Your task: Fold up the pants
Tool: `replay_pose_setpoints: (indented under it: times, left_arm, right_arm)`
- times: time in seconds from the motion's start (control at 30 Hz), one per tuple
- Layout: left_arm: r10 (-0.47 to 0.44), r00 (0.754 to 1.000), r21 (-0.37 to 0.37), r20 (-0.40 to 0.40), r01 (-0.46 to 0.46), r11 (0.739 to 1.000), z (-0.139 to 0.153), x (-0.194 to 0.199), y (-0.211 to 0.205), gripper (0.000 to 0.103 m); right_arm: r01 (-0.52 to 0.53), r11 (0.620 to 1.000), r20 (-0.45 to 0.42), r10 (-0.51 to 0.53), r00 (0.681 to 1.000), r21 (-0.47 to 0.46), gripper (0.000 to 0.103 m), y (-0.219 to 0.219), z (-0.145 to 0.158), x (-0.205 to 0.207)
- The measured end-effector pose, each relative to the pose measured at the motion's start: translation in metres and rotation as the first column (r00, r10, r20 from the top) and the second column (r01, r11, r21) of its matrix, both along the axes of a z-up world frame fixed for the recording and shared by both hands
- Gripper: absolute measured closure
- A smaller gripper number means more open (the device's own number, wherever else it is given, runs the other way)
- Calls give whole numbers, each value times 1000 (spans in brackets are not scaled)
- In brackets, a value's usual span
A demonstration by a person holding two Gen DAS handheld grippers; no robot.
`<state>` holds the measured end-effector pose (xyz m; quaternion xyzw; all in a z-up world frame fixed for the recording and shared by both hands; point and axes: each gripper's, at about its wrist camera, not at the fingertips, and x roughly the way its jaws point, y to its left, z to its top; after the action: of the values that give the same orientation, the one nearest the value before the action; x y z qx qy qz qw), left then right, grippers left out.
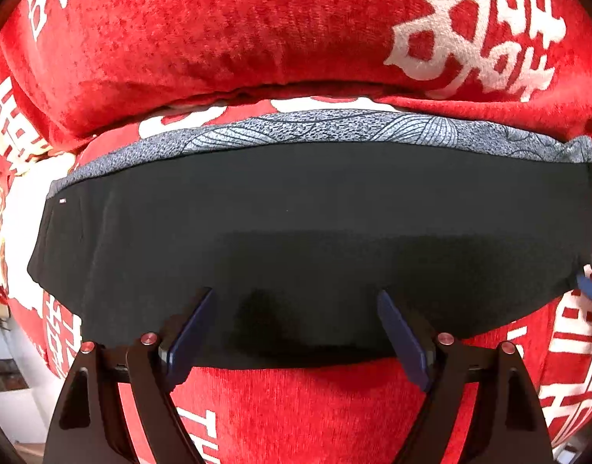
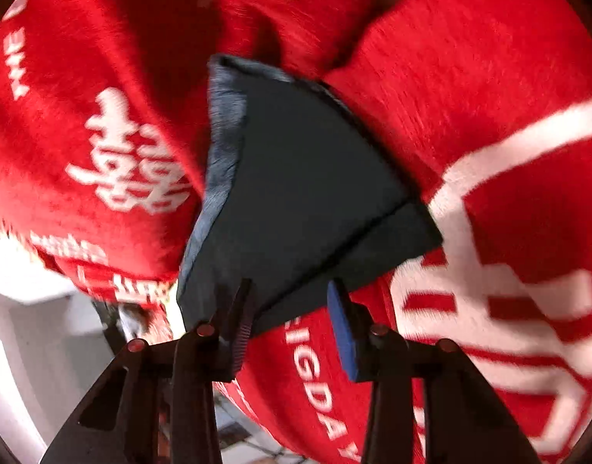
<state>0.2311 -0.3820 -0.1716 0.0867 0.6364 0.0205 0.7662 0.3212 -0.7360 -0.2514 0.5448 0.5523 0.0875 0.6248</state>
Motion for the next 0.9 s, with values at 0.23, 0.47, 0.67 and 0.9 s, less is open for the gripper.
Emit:
replay_pose_setpoints:
  times: [0.23, 0.47, 0.67, 0.9]
  left_arm:
    - [3, 1000, 26, -3, -3, 1000, -2, 8, 4, 15]
    - [27, 1000, 3, 15, -27, 1000, 2, 8, 13, 15]
    - [52, 998, -15, 29, -51, 999, 0, 23, 12, 15]
    - [14, 999, 27, -35, -13, 1000, -28, 21, 6, 15]
  right_arm:
    - [-164, 985, 4, 164, 986, -49, 103, 31, 11, -6]
    - [-3, 999, 54, 1, 999, 39, 85, 12, 4, -13]
    - [29, 998, -5, -29, 1000, 63, 93, 18, -23, 11]
    - [-61, 998, -6, 61, 998, 24, 92, 19, -13, -8]
